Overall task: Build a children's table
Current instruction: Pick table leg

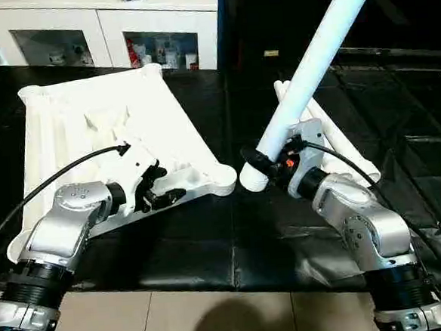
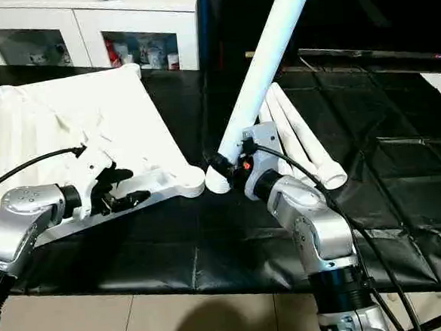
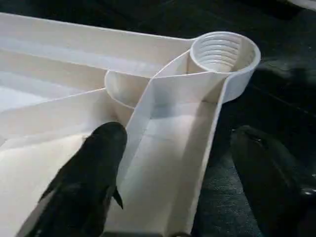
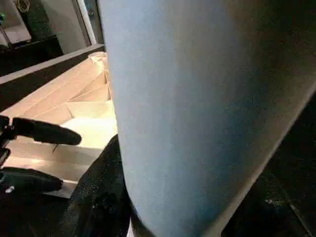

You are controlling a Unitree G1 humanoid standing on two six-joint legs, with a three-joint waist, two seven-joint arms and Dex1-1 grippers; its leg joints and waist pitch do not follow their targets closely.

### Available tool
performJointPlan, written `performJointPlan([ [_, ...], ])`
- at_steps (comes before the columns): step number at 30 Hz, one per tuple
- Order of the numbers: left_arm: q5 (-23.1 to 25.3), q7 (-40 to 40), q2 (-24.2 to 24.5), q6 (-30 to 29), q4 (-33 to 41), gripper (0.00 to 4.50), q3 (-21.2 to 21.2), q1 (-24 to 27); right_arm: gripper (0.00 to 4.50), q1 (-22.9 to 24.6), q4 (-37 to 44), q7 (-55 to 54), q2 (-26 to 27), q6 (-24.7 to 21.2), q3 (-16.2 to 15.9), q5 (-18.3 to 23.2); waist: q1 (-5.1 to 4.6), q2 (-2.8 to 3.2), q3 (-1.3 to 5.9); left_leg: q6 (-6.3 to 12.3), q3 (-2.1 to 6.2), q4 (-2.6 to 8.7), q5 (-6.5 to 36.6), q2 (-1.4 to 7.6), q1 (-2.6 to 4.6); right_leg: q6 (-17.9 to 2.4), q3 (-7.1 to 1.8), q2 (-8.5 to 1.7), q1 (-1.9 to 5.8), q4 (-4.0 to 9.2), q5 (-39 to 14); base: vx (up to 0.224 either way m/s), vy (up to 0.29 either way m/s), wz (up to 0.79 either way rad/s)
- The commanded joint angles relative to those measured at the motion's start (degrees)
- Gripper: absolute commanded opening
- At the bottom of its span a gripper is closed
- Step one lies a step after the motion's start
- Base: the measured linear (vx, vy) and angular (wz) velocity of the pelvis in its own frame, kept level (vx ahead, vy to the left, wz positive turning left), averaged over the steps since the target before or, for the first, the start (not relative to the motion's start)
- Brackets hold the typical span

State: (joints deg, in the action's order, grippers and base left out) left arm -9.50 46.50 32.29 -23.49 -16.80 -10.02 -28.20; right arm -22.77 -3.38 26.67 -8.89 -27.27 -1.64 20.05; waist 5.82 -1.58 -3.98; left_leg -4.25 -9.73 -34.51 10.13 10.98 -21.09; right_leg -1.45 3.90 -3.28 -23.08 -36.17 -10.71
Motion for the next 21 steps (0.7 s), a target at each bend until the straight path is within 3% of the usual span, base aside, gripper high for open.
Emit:
performJointPlan([
  [1, -0.3, 0.9, 0.2, -0.3, 0.4, 4.22, 0.1, -1.1, 1.9, -0.9, 0.0, 0.7, -1.1, 0.5, 0.3, -0.5, 0.01, 0.99, 4.45, -2.38, 0.68, 4.22, 10.3, 1.88, 0.75, -8.7, -3.22, -4.61, 3.01, 4.21, -10.3, 0.0, 0.0, 0.0],
  [9, 0.0, 3.5, 0.2, -2.3, 0.5, 4.32, -1.7, -0.6, 1.9, -0.4, -0.7, 2.5, -3.9, -0.1, 0.7, -0.8, 0.06, 0.95, 4.41, -2.1, 0.62, 4.15, 10.5, 1.86, 0.77, -9.2, -3.23, -4.62, 3.07, 4.22, -10.6, 0.0, 0.0, 0.0],
  [14, 1.9, 2.4, -1.3, 0.4, -2.7, 4.32, -2.1, -1.4, 1.9, -0.7, -1.7, 2.9, -4.3, 0.9, 0.6, -1.3, 0.16, 0.59, 4.45, -1.52, 0.59, 4.06, 9.6, 1.75, 0.54, -8.9, -3.23, -4.72, 3.24, 4.43, -11.2, 0.0, 0.0, 0.0],
  [15, 2.1, 2.4, -1.6, 1.2, -3.3, 4.03, -2.1, -1.6, 1.9, -0.7, -1.8, 2.9, -4.2, 1.0, 0.5, -1.5, 0.17, 0.62, 4.49, -1.54, 0.61, 4.08, 9.5, 1.82, 0.59, -8.7, -3.21, -4.69, 3.18, 4.37, -11.0, 0.0, 0.0, 0.0],
  [19, 2.6, 2.4, -3.2, 1.9, -6.8, 3.9, -2.3, -3.7, 1.9, -0.9, -2.2, 2.9, -4.1, 1.5, 0.0, -1.7, 0.22, 0.64, 4.56, -1.39, 0.61, 4.04, 9.1, 1.79, 0.61, -9.0, -3.2, -4.7, 3.22, 4.29, -10.0, 0.0, 0.0, 0.0],
  [20, 3.1, 2.8, -3.7, 2.6, -8.8, 3.59, -2.9, -4.8, 1.9, -0.9, -2.1, 2.9, -4.0, 1.5, -0.3, -1.7, 0.29, 1.05, 4.51, -1.4, 0.61, 4.01, 9.3, 1.73, 0.67, -8.9, -3.2, -4.68, 3.13, 4.36, -10.2, 0.0, 0.0, 0.0],
  [21, 3.3, 3.0, -4.0, 3.0, -9.9, 3.5, -3.1, -5.3, 1.9, -0.8, -2.0, 2.9, -4.0, 1.4, -0.3, -1.8, 0.29, 0.93, 4.52, -1.41, 0.61, 4.04, 9.5, 1.77, 0.71, -8.8, -3.19, -4.68, 3.13, 4.47, -10.4, 0.0, 0.0, 0.0],
])
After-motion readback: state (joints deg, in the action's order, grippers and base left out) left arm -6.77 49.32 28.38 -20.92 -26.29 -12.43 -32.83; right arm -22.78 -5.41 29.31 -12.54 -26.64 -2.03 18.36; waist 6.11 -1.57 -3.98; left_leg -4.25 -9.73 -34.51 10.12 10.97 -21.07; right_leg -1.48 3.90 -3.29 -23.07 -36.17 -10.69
